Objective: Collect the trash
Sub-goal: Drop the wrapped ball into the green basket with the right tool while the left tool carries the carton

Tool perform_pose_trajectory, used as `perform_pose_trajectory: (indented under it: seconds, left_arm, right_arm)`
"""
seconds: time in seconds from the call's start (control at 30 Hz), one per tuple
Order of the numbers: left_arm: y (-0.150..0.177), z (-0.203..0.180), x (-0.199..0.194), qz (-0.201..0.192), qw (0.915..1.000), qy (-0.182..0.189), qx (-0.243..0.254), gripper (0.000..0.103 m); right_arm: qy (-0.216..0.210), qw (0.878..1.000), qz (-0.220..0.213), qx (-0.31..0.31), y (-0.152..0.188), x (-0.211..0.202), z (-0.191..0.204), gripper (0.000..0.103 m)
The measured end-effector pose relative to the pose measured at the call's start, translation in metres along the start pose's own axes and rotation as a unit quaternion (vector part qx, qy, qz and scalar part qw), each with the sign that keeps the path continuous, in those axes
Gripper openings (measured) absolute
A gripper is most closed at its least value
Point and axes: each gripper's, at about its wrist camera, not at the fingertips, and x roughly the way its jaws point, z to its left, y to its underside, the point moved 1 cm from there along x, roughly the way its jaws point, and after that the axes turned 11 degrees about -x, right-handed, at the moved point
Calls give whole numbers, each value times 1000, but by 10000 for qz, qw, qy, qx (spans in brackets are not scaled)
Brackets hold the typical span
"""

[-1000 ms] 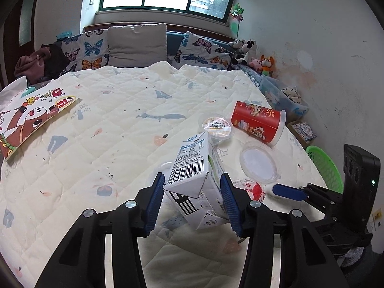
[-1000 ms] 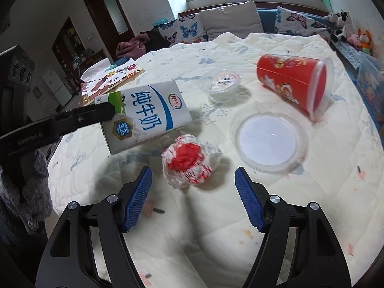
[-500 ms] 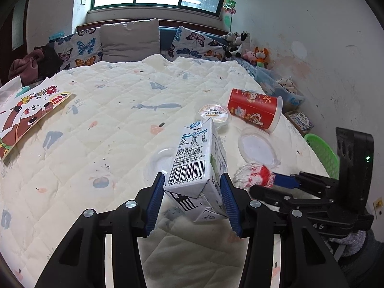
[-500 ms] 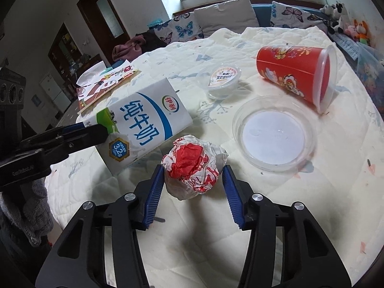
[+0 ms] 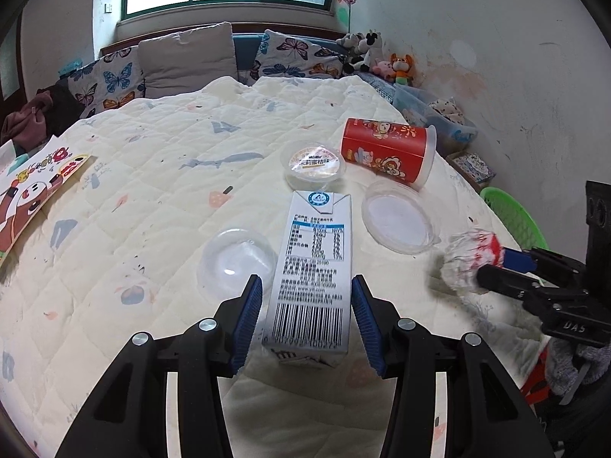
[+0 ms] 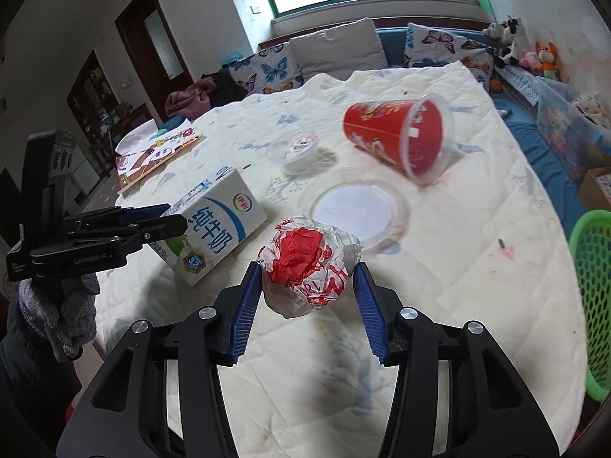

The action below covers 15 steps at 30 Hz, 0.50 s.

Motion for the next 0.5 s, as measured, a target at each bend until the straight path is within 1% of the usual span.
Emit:
perform_pose_trajectory:
  seconds: [0.1,0.17,0.27,0.33,0.4,0.47,0.5]
  left_arm:
    - [-5,-8,6,124,9998,-49,163,53]
    - [-8,-13,10,153,9993,-163,298,53]
    - [-10,-22,16,258,9982,-233,479,53]
    - [-10,-27,22,264,9967,-459,622,53]
    - [-12,-29,25,289,9967,-436,613,50]
    - [-14,-30,28,306,9971,-418,551,41]
    - [-14,-30,29,304,9973,-420,524,40]
  right_arm:
    - [101,9999,-81,85,3,-11,-8,50]
    - [178,9996,-109,175,6,-18,-17,50]
    - [313,9990,-123,286,12,-26,-30,50]
    - [432,9982,-139,383,17,-34,-41,50]
    - [526,9973,-170,480,21,-42,-50,50]
    - [650,9960,-212,583,25,-50,-62,50]
    - [717,9951,-231,641,27,-55,-68,50]
